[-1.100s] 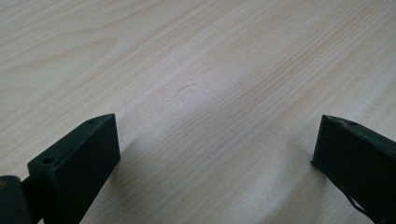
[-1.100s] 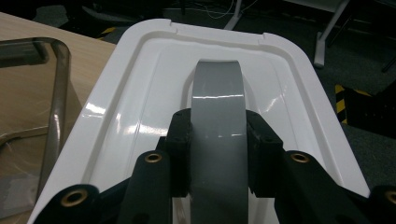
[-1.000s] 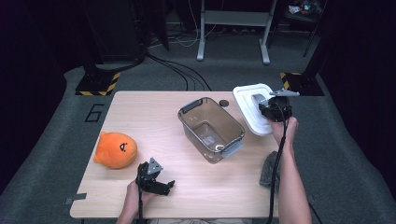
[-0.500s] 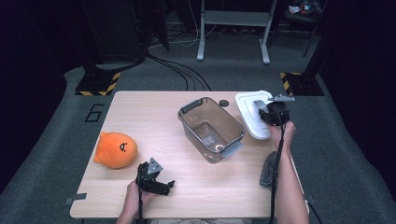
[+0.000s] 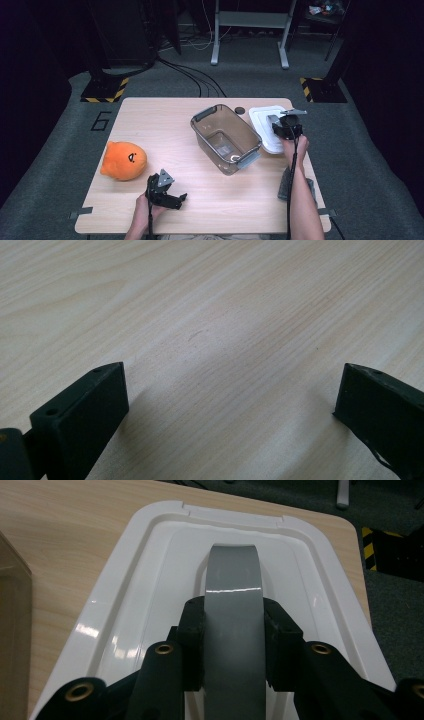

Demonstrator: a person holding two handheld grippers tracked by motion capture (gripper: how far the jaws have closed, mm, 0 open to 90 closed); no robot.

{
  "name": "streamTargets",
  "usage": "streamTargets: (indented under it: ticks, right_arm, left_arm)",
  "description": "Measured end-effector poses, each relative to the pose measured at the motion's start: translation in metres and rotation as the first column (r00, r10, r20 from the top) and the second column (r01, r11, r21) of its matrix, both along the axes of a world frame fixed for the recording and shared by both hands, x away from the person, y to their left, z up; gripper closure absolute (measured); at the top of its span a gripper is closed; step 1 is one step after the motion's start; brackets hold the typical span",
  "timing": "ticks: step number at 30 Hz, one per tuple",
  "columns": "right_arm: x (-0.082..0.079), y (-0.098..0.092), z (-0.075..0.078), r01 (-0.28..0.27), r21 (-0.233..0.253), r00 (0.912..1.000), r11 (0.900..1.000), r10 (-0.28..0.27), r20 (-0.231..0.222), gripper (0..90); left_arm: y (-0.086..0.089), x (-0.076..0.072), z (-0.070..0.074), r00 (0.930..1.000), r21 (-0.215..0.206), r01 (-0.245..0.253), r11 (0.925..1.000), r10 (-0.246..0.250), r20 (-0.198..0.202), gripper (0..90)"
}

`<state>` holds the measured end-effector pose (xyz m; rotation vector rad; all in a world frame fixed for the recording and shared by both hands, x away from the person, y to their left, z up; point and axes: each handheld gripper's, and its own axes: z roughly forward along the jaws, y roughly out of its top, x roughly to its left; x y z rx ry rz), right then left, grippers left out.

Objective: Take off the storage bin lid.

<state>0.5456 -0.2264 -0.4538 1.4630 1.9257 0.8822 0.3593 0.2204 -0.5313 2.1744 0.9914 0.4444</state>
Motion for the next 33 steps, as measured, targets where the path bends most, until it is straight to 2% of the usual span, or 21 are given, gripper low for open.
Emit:
streamTargets:
  ticks: [18,33]
  right_arm:
    - [0.011,0.006,-0.029,0.041,0.014,0.9973,0.999,-0.040,-0.061,66.1]
    - [0.016,0.010,-0.038,0.033,-0.038,0.9930,0.999,-0.037,-0.112,65.2]
  left_arm:
    - [0.000,0.000,0.000,1.0000,0.000,0.000,1.0000,0.000,0.000,0.3]
    - [0.000,0.000,0.000,1.0000,-0.001,0.000,1.0000,0.000,-0.001,0.3]
